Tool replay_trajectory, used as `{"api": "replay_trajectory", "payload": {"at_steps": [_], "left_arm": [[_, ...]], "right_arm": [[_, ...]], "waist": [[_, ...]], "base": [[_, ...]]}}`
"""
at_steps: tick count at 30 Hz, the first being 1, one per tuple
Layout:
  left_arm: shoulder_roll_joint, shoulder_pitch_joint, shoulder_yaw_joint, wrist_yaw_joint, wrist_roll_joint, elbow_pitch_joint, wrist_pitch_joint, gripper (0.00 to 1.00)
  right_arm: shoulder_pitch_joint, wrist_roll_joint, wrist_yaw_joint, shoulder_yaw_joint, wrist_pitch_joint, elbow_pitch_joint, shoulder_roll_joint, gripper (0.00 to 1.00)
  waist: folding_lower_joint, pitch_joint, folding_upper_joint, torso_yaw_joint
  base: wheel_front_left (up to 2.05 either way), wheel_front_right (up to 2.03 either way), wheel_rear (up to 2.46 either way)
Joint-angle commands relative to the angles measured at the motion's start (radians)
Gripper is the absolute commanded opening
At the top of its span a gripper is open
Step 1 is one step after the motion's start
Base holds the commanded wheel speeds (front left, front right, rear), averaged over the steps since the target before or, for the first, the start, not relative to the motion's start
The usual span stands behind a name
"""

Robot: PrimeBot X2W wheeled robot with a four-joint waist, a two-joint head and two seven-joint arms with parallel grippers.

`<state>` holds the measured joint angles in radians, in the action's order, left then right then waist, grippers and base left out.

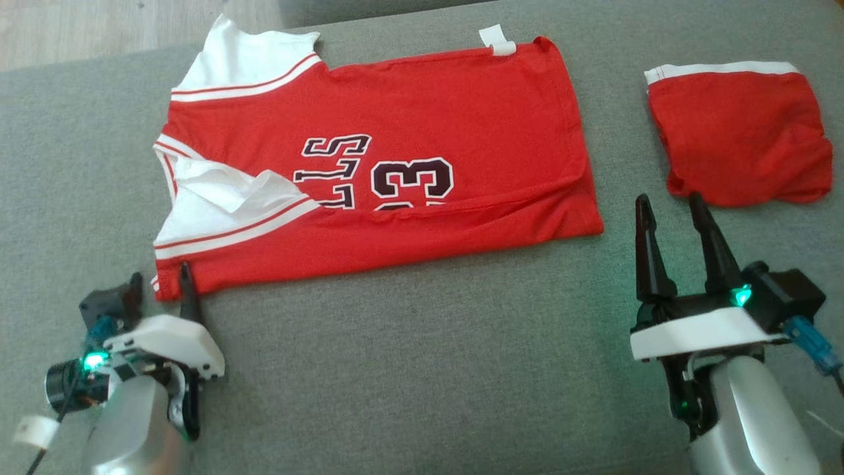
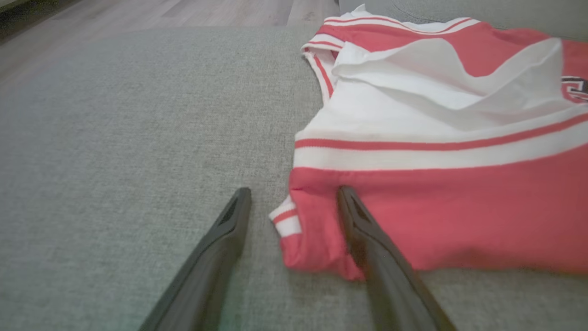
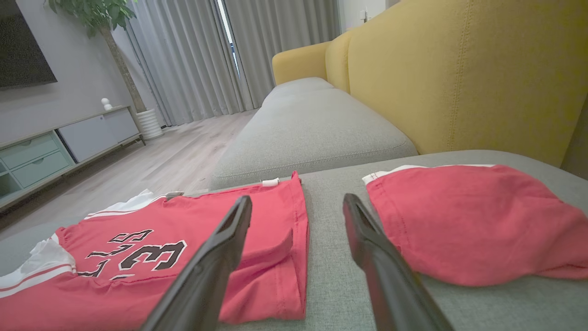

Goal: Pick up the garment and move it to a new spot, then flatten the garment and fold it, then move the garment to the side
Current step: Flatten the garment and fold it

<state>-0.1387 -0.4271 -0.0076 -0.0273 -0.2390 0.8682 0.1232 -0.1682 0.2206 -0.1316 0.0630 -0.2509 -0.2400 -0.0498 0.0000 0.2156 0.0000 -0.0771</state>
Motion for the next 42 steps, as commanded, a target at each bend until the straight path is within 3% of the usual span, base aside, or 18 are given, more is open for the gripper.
{"api": "replay_trajectory", "payload": {"at_steps": [1,14,15,16,17,18,23,27,36,42], "left_arm": [[-0.03,-0.012,0.021,-0.001,-0.012,0.019,-0.019,1.0],[-0.038,-0.081,0.014,0.031,-0.043,0.122,-0.031,1.0],[-0.038,-0.086,0.011,0.035,-0.044,0.131,-0.039,0.87],[-0.037,-0.091,0.008,0.04,-0.045,0.14,-0.044,0.35],[-0.036,-0.095,0.005,0.044,-0.046,0.147,-0.046,0.35],[-0.035,-0.097,0.001,0.048,-0.046,0.152,-0.044,0.0],[-0.028,-0.101,-0.005,0.054,-0.048,0.141,0.04,0.0],[-0.016,-0.094,-0.032,0.079,-0.028,0.06,0.123,0.0],[0.001,-0.039,-0.069,0.097,0.017,-0.154,0.138,0.0],[0.006,-0.006,-0.102,0.106,0.046,-0.244,0.138,0.0]], "right_arm": [[-0.041,0.007,0.001,0.026,-0.011,0.036,-0.001,1.0],[-0.056,0.007,0.001,0.034,-0.011,0.042,-0.001,1.0],[-0.056,0.007,0.001,0.034,-0.011,0.042,0.0,1.0],[-0.056,0.007,0.001,0.033,-0.011,0.042,0.0,1.0],[-0.056,0.007,0.001,0.032,-0.011,0.041,0.0,1.0],[-0.055,0.006,0.001,0.03,-0.011,0.039,0.0,1.0],[-0.05,-0.012,0.001,0.022,-0.011,-0.004,0.0,1.0],[-0.071,-0.04,0.001,-0.004,0.007,-0.113,0.0,1.0],[-0.159,-0.018,0.001,-0.025,0.11,-0.299,0.0,1.0],[-0.264,-0.016,0.001,-0.062,0.164,-0.495,0.0,1.0]], "waist": [[0.0,0.003,0.0,-0.002],[0.0,0.031,0.0,-0.007],[0.0,0.032,0.0,-0.007],[0.0,0.032,0.0,-0.007],[0.0,0.032,0.0,-0.006],[0.0,0.03,0.0,-0.003],[0.0,0.009,0.0,0.017],[0.0,-0.013,0.0,0.053],[0.0,-0.017,0.0,0.104],[0.0,0.001,0.0,0.128]], "base": [[0.0,0.0,0.0],[0.0,0.0,0.0],[0.0,0.0,0.0],[0.0,0.0,0.0],[0.0,0.0,0.0],[0.0,0.0,0.0],[0.0,0.0,0.0],[0.0,0.0,0.0],[0.0,0.0,0.0],[0.0,0.0,0.0]]}}
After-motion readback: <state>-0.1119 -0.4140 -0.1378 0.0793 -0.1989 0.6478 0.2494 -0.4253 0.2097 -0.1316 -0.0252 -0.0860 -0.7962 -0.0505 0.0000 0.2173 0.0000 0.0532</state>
